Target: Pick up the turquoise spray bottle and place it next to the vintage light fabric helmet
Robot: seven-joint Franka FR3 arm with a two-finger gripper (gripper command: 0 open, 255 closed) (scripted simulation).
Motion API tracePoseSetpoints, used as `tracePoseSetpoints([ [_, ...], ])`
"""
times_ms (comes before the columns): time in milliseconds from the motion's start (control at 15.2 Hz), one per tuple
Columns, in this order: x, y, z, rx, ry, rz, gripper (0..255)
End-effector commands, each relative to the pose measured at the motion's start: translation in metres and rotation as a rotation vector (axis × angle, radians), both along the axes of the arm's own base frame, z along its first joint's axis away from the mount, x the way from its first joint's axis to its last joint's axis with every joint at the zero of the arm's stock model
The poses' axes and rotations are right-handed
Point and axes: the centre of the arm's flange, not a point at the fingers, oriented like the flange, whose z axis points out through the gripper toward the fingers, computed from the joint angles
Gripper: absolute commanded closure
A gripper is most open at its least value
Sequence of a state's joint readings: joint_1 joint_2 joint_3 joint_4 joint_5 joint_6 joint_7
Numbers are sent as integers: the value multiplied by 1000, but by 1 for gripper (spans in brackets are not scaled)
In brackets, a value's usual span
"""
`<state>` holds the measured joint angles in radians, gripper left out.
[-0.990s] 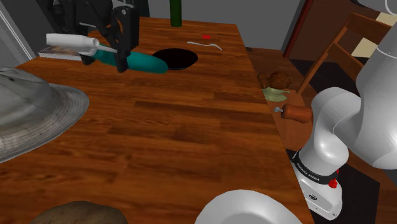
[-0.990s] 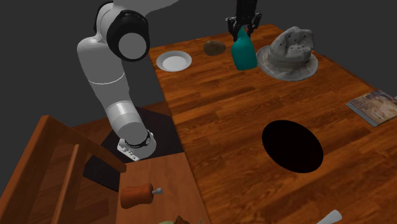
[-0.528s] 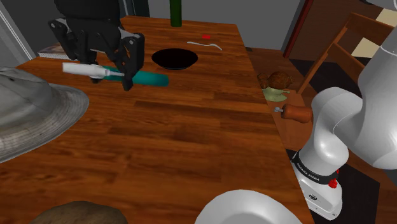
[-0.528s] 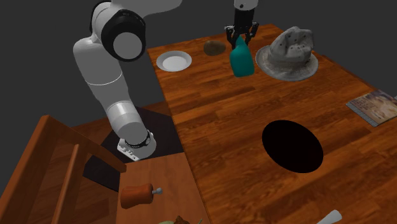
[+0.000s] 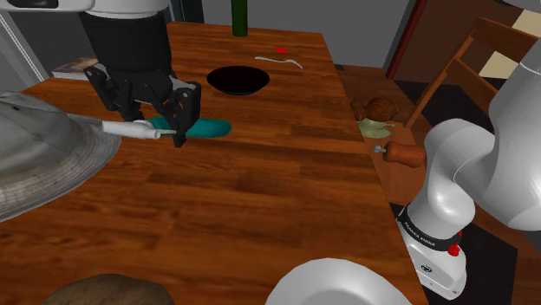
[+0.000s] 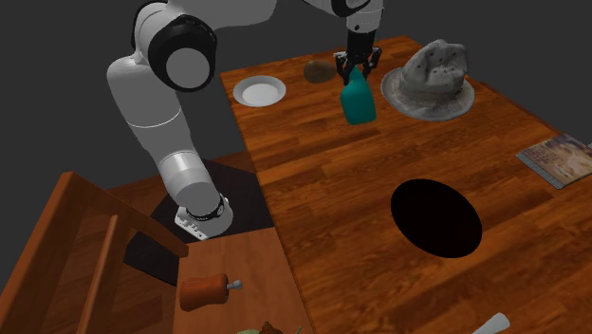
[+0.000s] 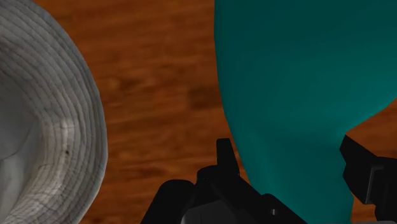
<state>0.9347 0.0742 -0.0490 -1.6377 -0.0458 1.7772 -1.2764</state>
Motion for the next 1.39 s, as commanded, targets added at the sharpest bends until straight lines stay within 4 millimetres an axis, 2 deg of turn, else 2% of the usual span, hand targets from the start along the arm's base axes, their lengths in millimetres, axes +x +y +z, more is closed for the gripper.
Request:
tracePoseSetpoints([
  [0, 0, -2, -11, 1, 0, 0, 255],
  [1122, 0, -2, -101, 1, 0, 0, 255],
  [1320, 0, -2, -101, 1, 0, 0, 255],
])
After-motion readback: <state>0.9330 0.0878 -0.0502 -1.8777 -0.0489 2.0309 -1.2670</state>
